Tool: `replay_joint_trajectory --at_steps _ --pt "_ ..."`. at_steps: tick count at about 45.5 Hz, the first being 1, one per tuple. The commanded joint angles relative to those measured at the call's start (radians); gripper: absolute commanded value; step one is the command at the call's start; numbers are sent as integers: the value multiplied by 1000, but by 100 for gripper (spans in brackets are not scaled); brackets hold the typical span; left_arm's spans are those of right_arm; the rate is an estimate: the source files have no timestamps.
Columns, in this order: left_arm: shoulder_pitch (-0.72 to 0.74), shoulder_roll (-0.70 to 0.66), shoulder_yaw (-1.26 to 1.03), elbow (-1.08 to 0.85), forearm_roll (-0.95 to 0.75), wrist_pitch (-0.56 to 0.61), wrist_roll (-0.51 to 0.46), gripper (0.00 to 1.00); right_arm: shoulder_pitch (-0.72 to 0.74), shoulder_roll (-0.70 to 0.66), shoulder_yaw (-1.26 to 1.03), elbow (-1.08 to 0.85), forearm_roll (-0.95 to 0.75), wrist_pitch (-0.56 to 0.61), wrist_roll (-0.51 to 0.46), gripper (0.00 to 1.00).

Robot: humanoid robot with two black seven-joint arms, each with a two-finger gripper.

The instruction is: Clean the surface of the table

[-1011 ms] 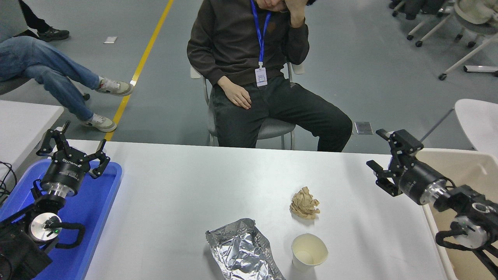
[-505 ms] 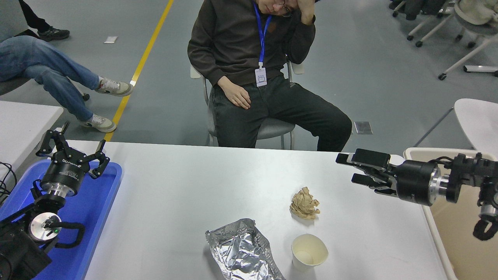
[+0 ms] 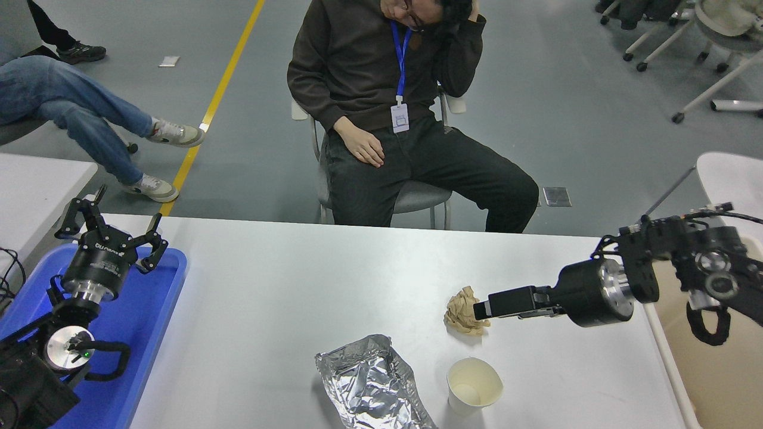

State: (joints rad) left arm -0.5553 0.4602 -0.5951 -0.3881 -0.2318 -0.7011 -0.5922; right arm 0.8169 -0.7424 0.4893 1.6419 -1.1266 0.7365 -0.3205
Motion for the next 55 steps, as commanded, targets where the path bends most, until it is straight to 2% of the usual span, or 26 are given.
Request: replay_joint_trajectory --at_steps 1,11,19,47,52,55 --pt "0 0 0 0 0 0 0 100 36 35 -84 -10 -10 18 -106 100" --pt "0 0 0 0 0 0 0 100 -59 78 -84 -51 -5 18 -181 100" --pt "0 0 0 0 0 0 0 100 -120 80 -78 -69 -15 20 -186 100" --pt "0 0 0 0 0 0 0 100 -134 193 -44 -155 -61 11 -183 99" --pt "0 0 0 -2 0 -1 0 100 -136 205 -37 -165 -61 9 -181 97" --pt "0 0 0 -2 0 -1 0 100 -134 207 -37 -169 -62 9 -181 87"
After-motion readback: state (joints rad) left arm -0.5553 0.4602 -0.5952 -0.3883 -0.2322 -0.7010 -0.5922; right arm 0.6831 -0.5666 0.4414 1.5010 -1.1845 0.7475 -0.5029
